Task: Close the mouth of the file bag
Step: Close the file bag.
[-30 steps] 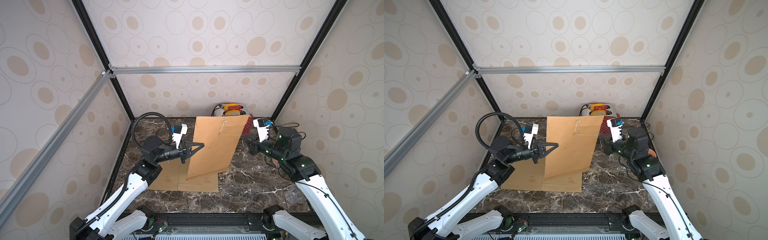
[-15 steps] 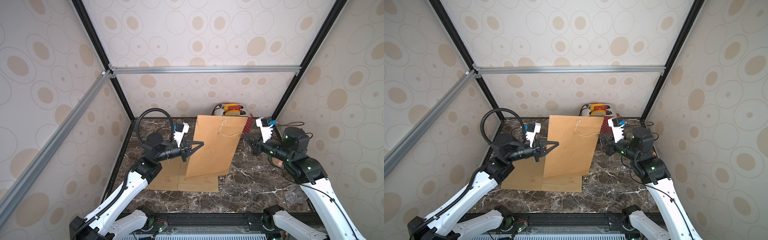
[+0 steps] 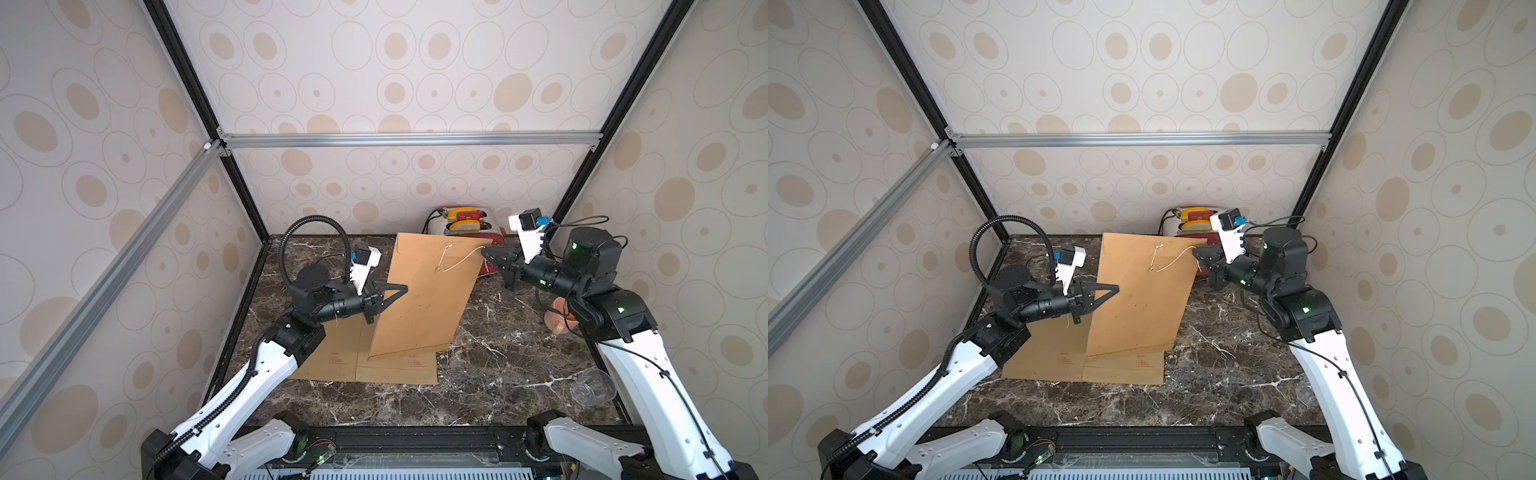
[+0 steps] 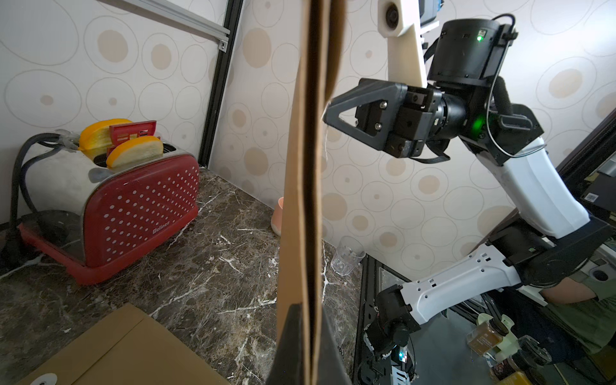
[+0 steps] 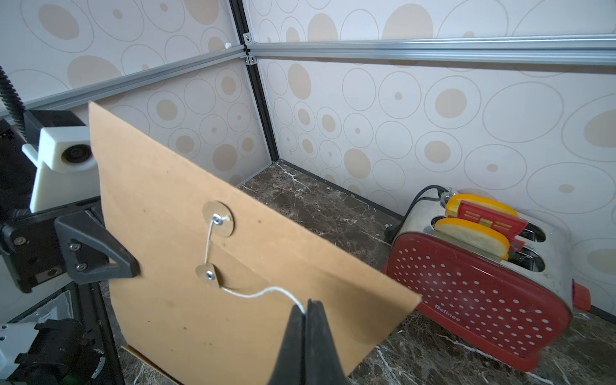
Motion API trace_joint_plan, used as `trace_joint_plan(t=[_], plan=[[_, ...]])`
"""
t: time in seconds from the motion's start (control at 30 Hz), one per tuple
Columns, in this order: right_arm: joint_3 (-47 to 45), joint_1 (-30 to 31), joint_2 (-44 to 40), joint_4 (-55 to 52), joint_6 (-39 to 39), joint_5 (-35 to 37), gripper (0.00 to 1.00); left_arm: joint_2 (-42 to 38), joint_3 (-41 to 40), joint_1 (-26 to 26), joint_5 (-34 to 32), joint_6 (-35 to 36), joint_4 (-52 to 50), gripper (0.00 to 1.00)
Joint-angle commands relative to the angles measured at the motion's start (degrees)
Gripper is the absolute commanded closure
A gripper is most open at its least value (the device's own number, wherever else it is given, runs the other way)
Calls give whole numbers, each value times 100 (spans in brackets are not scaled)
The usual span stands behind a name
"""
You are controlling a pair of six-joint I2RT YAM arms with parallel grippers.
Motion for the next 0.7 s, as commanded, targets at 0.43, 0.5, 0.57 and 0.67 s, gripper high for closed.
trace_joint_plan(t=[0.43, 0.5, 0.57, 0.67], plan=[[722, 156, 504, 12, -94, -236, 100, 88, 343, -15, 195, 111, 126, 100], [748, 316, 534, 47, -100, -159, 100, 83, 357, -18, 195, 109, 126, 100], [810, 512, 570, 45, -157, -40, 100, 83, 348, -16, 197, 109, 126, 100], [956, 787, 702, -4, -246, 128, 100, 96, 344, -24, 197, 100, 131, 100]])
